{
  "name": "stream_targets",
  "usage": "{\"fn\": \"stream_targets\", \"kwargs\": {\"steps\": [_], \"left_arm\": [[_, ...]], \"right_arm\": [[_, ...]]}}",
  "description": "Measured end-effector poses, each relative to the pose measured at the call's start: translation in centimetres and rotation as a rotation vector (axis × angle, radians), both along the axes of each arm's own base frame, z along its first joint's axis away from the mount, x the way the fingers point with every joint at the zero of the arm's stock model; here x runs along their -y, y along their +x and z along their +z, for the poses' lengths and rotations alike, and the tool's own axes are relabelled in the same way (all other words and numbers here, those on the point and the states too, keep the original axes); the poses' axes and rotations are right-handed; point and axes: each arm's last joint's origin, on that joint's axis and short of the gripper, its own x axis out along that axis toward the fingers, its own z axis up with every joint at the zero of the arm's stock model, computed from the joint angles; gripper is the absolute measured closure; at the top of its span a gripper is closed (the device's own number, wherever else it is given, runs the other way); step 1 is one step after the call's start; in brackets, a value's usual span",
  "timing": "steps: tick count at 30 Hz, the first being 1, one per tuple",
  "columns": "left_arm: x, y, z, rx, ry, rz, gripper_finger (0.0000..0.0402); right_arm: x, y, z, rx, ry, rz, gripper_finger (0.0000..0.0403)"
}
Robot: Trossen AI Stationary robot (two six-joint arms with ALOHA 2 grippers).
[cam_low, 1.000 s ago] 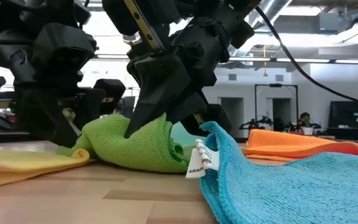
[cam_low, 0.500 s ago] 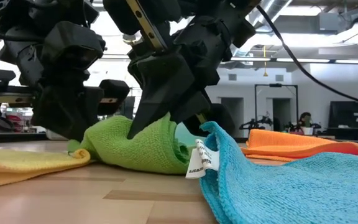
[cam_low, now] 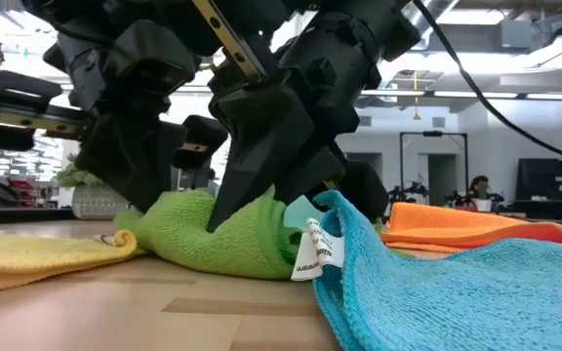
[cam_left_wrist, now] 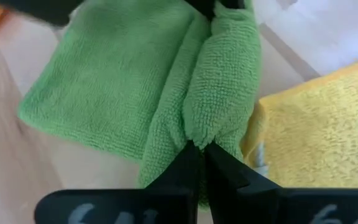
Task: Roll microfiber towels into tight, uniform cylinder then place into a basket
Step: Roll the green towel
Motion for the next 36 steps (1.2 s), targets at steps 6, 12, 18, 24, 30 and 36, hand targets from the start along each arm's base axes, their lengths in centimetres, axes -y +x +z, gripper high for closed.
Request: {"fn": "stream_targets", "kwargs": {"steps": [6, 12, 18, 24, 30, 36], "left_arm": [[-0.9, 0.6, 0.6, 0.005, -0.044, 0.003, 0.0401], [-0.9, 0.8, 0.7, 0.015, -0.043, 0.002, 0.0401], [-1.0, 0.9, 0.7, 0.033, -0.037, 0.012, 0.0401], [-1.0, 0.9, 0.7, 0.029, -0.037, 0.012, 0.0401], [-1.0, 0.9, 0.7, 0.028, -0.036, 0.012, 0.0401], [-1.0, 0.9, 0.7, 0.025, -0.035, 0.013, 0.0401]], "right_arm": [[-0.2, -0.1, 0.0, 0.009, -0.022, -0.002, 0.0346], [-0.2, 0.0, 0.0, 0.018, -0.019, 0.0, 0.0284], [-0.2, 0.0, 0.1, 0.01, 0.004, -0.025, 0.0208], [-0.6, -0.1, 0.6, 0.02, 0.011, -0.036, 0.0187], [-1.2, -0.4, 0.8, 0.035, -0.034, -0.051, 0.0195], [-1.5, -1.3, 1.8, 0.021, -0.11, -0.066, 0.0198]]}}
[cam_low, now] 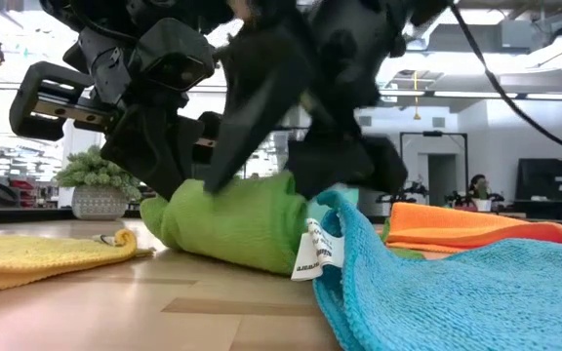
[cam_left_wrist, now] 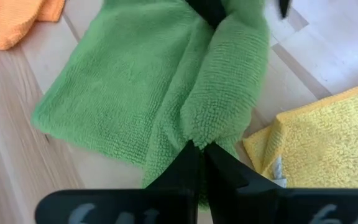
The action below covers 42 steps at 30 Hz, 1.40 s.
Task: Roll microfiber towels into tight, uniform cylinder then place into a basket
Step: Roll the green towel
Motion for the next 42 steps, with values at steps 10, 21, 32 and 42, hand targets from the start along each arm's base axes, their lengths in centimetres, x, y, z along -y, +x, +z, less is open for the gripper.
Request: {"fn": "stream_targets", "kwargs": {"steps": [10, 21, 32, 42], "left_arm": [[0.0, 0.0, 0.0, -0.003, -0.005, 0.007, 0.0401], [-0.1, 0.1, 0.0, 0.003, 0.0, 0.034, 0.0401], [-0.1, 0.1, 0.0, 0.0, -0.002, 0.044, 0.0401], [-0.1, 0.0, 0.0, -0.006, 0.006, 0.064, 0.0401]], "right_arm": [[0.4, -2.1, 3.3, -0.027, -0.13, 0.038, 0.0198], [-0.5, -4.7, 6.5, 0.014, -0.329, 0.076, 0.0201], [-2.3, -5.5, 5.8, -0.032, -0.237, 0.08, 0.0203], [-4.3, -5.6, 6.5, 0.065, -0.161, 0.035, 0.0203]]}}
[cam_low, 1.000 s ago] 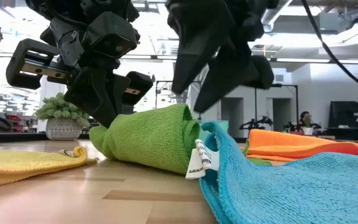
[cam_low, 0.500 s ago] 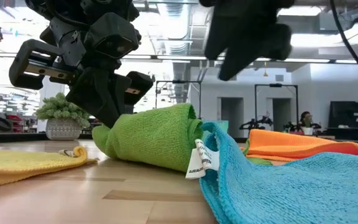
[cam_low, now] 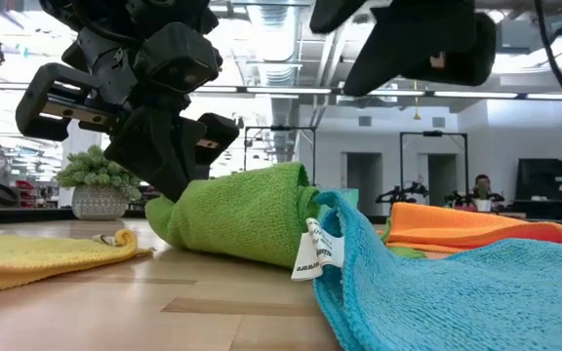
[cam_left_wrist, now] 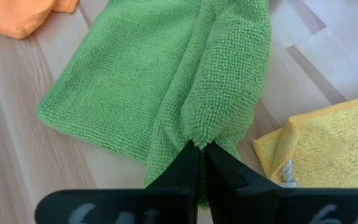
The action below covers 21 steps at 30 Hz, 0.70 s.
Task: Roll microfiber towels into tight, uniform cylinder then place into a basket
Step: Roll the green towel
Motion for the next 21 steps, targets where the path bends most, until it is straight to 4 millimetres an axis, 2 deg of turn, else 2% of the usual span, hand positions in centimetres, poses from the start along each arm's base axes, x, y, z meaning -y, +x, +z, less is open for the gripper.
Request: {"fn": "stream_targets", "kwargs": {"steps": [4, 8, 21], "left_arm": [[-0.2, 0.0, 0.0, -0.006, -0.005, 0.024, 0.0401], [-0.6, 0.1, 0.0, -0.018, -0.019, 0.057, 0.0401], [-2.3, 0.4, 0.0, -0.05, -0.096, 0.232, 0.0401]], "right_arm": [[-0.3, -0.6, -0.2, 0.008, -0.093, -0.038, 0.0203], [0.3, -0.8, -0.4, -0.017, -0.163, -0.039, 0.0203], [1.5, -0.5, -0.6, -0.039, -0.371, 0.235, 0.0241]]}}
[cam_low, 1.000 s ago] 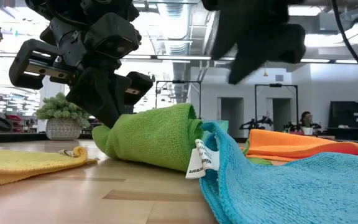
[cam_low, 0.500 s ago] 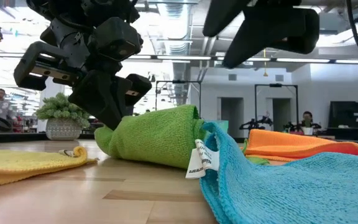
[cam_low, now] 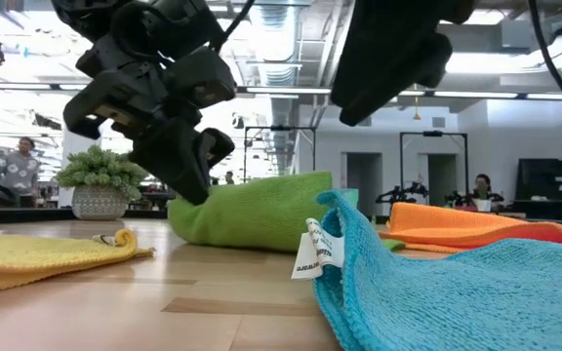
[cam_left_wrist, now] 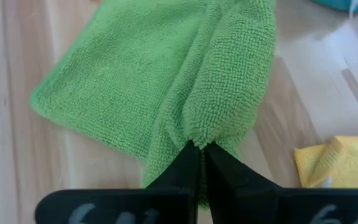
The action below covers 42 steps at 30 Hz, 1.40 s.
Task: Roll microfiber towels into tight, uniform cylinder then place into a basket
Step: Roll the green towel
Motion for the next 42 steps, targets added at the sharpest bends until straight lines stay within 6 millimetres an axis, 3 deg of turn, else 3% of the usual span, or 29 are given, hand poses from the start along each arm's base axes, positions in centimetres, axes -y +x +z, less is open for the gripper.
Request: {"fn": "stream_targets", "kwargs": {"steps": [5, 11, 16, 21, 31, 36, 42], "left_arm": [[-0.5, 0.1, 0.0, -0.012, -0.038, 0.065, 0.0401], [-0.5, 0.1, 0.0, -0.024, -0.073, 0.112, 0.0401], [-0.5, 0.1, 0.0, -0.027, -0.084, 0.126, 0.0401], [-0.8, 0.1, 0.0, -0.028, -0.085, 0.15, 0.0401], [-1.3, 0.0, -0.1, -0.045, -0.096, 0.158, 0.0401], [-1.3, 0.0, -0.1, -0.053, -0.096, 0.157, 0.0401], [-1.3, 0.0, -0.1, -0.054, -0.097, 0.158, 0.0401]], "right_arm": [[0.3, -0.2, -0.2, -0.04, -0.077, 0.104, 0.0246], [2.1, 0.7, -0.2, -0.056, -0.085, 0.07, 0.0238], [3.1, 1.2, -0.2, -0.063, -0.081, 0.063, 0.0199], [3.2, 1.3, -0.3, -0.069, -0.121, 0.165, 0.0153], [3.0, 2.7, -4.0, -0.12, -0.149, 0.203, 0.0145], [3.1, 2.6, -3.7, -0.114, -0.115, 0.142, 0.0145], [2.9, 2.6, -2.0, -0.118, -0.1, 0.136, 0.0145]]}}
